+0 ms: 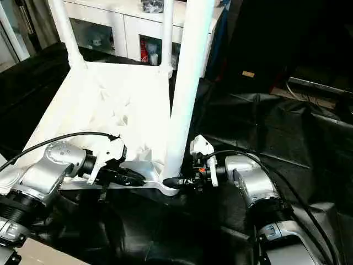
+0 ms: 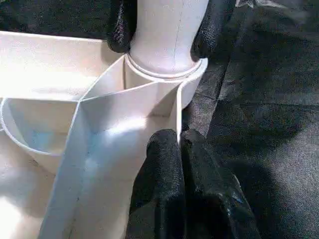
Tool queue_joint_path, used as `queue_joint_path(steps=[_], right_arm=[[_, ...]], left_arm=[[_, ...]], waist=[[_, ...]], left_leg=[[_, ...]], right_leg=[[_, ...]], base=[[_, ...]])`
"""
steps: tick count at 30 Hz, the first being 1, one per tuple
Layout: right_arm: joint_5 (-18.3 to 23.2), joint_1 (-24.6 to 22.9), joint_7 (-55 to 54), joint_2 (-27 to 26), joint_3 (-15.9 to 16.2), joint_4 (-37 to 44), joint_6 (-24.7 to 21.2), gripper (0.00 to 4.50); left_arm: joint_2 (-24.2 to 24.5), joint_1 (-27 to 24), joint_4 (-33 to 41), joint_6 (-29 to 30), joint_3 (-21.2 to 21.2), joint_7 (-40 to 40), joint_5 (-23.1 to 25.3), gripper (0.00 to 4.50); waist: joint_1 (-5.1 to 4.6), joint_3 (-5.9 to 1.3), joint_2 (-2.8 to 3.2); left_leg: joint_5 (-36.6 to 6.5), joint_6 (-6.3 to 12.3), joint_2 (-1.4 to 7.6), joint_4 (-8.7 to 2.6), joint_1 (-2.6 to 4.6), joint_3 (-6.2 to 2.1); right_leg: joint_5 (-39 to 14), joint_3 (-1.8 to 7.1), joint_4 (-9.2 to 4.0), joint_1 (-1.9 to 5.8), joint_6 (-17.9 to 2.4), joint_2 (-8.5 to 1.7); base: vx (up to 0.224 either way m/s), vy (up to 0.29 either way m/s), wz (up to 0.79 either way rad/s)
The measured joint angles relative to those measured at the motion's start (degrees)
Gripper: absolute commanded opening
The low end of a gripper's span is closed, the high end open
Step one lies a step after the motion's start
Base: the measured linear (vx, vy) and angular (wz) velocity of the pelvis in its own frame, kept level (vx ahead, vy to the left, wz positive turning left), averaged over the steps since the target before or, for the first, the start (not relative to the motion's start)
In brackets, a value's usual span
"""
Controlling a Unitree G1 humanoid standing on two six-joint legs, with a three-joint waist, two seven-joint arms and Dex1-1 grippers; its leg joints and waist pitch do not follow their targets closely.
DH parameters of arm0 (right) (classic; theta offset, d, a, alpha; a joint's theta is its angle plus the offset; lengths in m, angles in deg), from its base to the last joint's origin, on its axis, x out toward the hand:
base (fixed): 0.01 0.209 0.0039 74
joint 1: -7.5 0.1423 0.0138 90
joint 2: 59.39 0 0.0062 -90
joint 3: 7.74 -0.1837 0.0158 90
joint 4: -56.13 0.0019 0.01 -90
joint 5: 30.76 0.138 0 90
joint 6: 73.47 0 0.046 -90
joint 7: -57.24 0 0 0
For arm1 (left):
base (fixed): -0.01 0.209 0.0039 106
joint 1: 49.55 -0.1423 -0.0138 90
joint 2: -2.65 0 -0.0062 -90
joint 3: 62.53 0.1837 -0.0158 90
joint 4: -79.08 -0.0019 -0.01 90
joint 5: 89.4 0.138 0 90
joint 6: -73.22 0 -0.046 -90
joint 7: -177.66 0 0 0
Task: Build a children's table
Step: Rotate leg to tighten
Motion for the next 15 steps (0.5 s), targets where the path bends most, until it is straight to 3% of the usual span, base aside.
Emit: queue_joint_path(steps=[6,11,15], right_arm=[[-0.01,-0.45,-8.76,-3.31,-3.71,-2.4,2.09,2.33],[-0.81,1.76,-27.9,-9.41,-8.54,-8.48,4.65,2.15],[-1.89,3.57,-39.83,-13.38,-10.7,-11.17,5.51,2.15]], left_arm=[[-2.04,0.17,-1.42,0.52,-1.45,7.11,1.28,0.0],[-7.98,2.52,-4.53,3.86,-2.75,19.36,4.16,0.0],[-11.78,3.93,-6.87,5.17,-3.34,26.43,5.07,0.0]], waist=[[-0.65,-0.03,-0.05],[-2.59,-0.07,-0.28],[-3.39,-0.09,-0.34]], left_leg=[[0.01,-0.02,-0.01,0.04,0.07,-0.01],[0.04,-0.06,-0.04,0.06,0.15,-0.18],[0.04,-0.06,-0.05,0.07,0.22,-0.22]], right_leg=[[-0.11,0.02,0.06,0.13,0.23,0.0],[-0.13,-0.09,-0.09,0.11,0.26,0.0],[-0.13,-0.11,-0.11,0.09,0.26,0.0]], base=[[0.0,0.0,0.0],[0.0,0.0,0.0],[0.0,0.0,0.0]])
